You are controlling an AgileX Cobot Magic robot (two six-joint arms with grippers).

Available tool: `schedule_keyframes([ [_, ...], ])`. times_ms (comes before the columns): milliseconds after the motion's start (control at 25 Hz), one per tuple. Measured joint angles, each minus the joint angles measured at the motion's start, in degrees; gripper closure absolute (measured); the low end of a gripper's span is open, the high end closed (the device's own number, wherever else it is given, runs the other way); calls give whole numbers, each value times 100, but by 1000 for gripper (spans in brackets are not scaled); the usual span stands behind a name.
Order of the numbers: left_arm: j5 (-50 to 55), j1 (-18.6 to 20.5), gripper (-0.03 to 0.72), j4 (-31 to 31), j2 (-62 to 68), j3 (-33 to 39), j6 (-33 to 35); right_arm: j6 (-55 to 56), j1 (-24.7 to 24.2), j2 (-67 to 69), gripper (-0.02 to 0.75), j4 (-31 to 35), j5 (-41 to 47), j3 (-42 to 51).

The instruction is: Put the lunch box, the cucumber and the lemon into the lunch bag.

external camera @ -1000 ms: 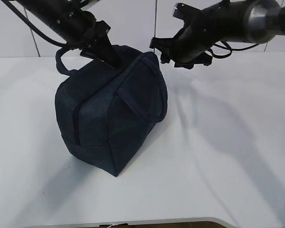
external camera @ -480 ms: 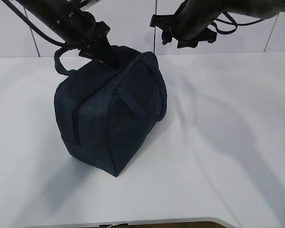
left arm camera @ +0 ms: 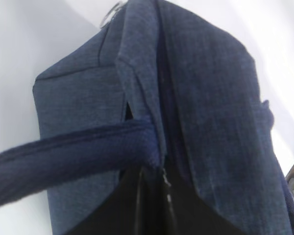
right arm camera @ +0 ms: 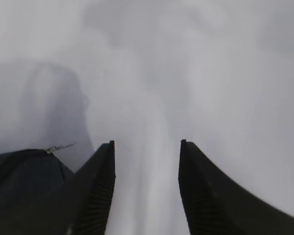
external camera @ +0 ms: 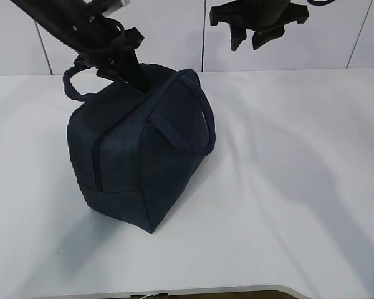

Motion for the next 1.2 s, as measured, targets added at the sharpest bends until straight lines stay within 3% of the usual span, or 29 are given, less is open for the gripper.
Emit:
schedule_keyframes([
  [160,0,0,641,169,0,0,-225,-179,0,0,384,0,821,-451],
  [360,91,0,439,461,0,-269,-389,-390,0,-9,384,0,1044,-750],
  [440,95,14,398,516,-4,-468,-468,-483,0,-9,384,0,1066,-748],
  [880,153,18,377,1582,-677,-564,-1085,-914,0,-469,384,469,1092,-671],
  [1040,183,18,378,1933,-980,-535,-1202,-1034,0,-969,384,620,1096,-158],
  [1200,196,18,380,2015,-1490,-28,-1256,-1205,0,-1687,385,620,1096,755],
])
